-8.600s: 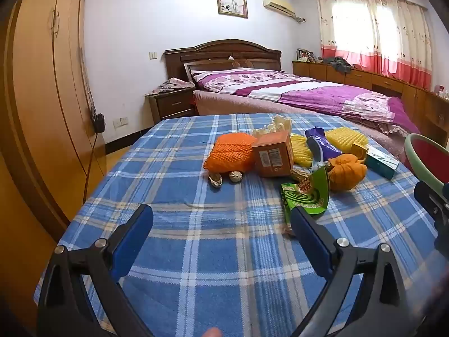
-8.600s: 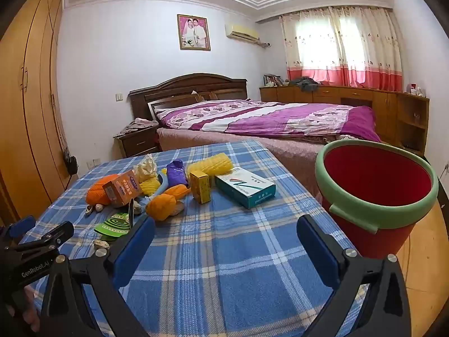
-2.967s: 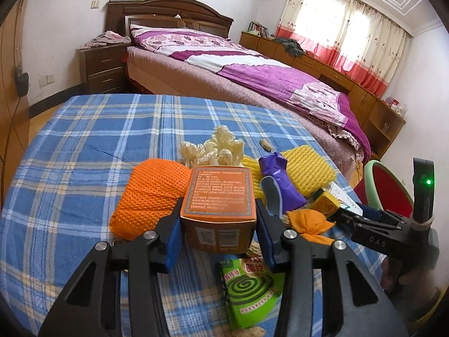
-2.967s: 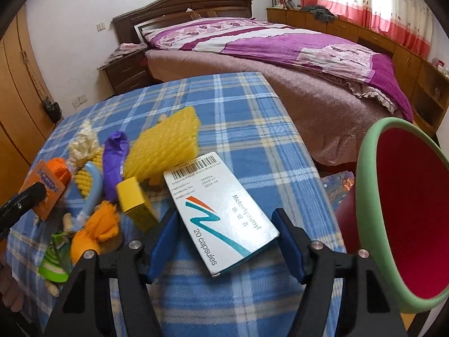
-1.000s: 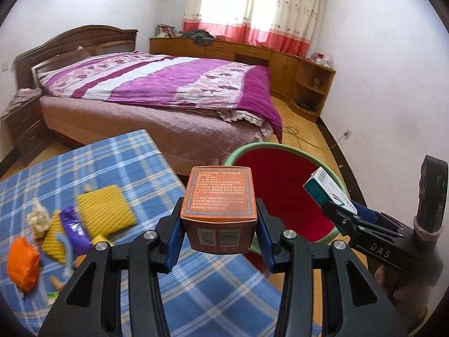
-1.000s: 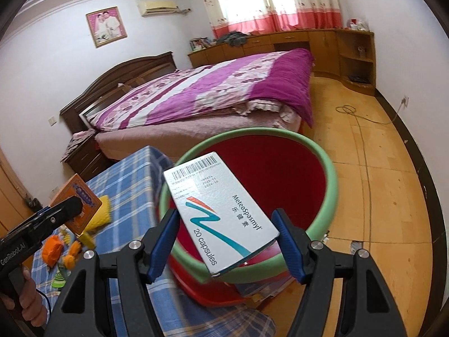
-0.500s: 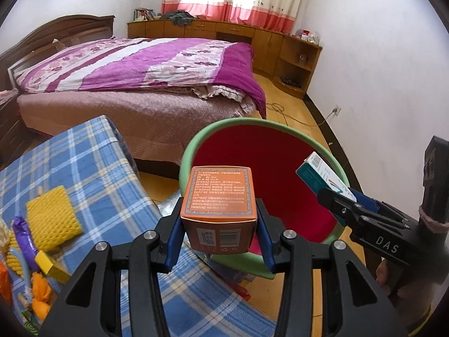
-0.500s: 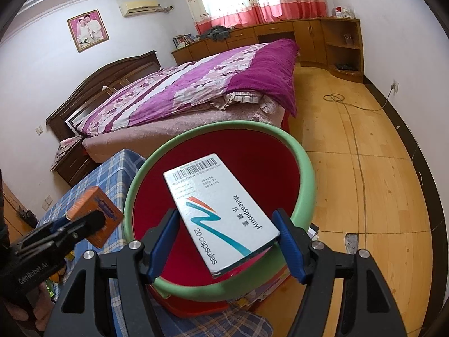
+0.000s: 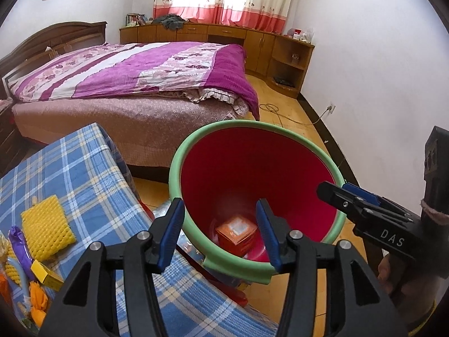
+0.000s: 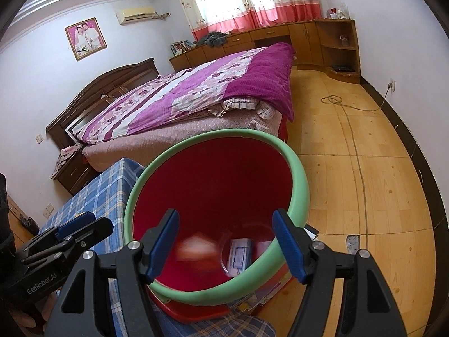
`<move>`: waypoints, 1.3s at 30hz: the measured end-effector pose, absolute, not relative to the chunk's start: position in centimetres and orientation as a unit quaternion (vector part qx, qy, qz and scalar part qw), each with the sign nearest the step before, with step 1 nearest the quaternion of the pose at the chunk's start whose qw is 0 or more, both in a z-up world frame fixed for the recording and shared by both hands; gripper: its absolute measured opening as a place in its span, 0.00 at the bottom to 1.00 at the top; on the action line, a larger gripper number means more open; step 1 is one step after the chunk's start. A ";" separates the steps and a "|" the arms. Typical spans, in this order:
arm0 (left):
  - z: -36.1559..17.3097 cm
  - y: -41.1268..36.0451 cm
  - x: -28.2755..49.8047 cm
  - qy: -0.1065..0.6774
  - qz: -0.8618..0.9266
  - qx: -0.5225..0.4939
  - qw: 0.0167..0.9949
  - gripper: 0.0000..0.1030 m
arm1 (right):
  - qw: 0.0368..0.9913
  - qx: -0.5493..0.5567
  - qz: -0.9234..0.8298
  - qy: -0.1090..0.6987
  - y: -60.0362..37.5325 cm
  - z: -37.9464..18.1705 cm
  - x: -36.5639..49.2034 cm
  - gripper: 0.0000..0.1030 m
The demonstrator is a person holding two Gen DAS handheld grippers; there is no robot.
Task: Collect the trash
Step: 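Move both tools back from the bucket toward the table items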
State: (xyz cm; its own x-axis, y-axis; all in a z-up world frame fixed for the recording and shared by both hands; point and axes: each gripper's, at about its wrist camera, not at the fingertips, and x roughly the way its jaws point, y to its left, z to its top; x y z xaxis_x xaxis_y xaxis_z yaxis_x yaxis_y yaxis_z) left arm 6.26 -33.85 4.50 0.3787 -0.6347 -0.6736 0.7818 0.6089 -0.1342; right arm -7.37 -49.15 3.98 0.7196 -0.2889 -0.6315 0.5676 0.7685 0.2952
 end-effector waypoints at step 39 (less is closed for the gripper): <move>6.8 -19.6 5.8 0.369 -0.307 0.031 0.877 0.58 | 0.917 0.218 -0.160 0.294 -38.9 7.3 -7.2 0.88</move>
